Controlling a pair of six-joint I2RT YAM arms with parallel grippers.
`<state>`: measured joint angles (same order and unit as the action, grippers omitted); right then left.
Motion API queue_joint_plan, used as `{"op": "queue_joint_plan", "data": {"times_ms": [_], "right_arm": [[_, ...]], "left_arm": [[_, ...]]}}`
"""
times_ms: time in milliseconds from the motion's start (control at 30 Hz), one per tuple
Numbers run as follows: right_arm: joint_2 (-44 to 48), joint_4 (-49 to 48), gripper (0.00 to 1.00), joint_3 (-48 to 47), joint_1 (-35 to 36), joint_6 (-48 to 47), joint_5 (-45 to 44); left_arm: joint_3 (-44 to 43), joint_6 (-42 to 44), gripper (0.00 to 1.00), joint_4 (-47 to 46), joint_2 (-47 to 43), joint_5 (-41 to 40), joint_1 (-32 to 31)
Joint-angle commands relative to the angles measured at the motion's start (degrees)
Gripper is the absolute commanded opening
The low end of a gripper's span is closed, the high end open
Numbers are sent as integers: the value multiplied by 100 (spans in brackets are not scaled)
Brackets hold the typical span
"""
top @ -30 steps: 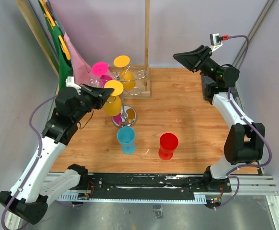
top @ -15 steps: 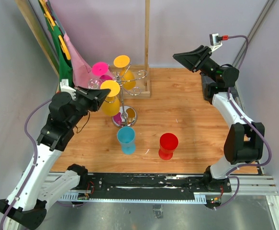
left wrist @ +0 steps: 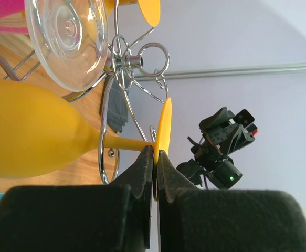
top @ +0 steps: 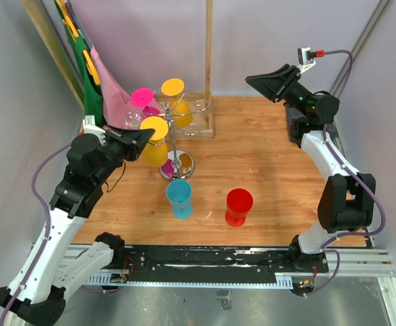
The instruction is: Place the wine glass upside down on the wine glass rack
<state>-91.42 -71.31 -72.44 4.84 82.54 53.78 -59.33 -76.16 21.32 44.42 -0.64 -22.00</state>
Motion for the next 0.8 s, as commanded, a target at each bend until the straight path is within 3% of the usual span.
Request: {"op": "queue_joint_plan", "data": {"times_ms": [0,333,767], "right_arm": [[-10,-314,49,-12,-93,43,1],[-67,-329,49,-37,-95,62,-8],[-60,-368,49,18,-77,78,-8]], "left_arm": [[30,57,0,45,-139,-95,-37],[58,205,0,316,-294,184,-41],[435,271,0,-4,-45,852,-41]]}}
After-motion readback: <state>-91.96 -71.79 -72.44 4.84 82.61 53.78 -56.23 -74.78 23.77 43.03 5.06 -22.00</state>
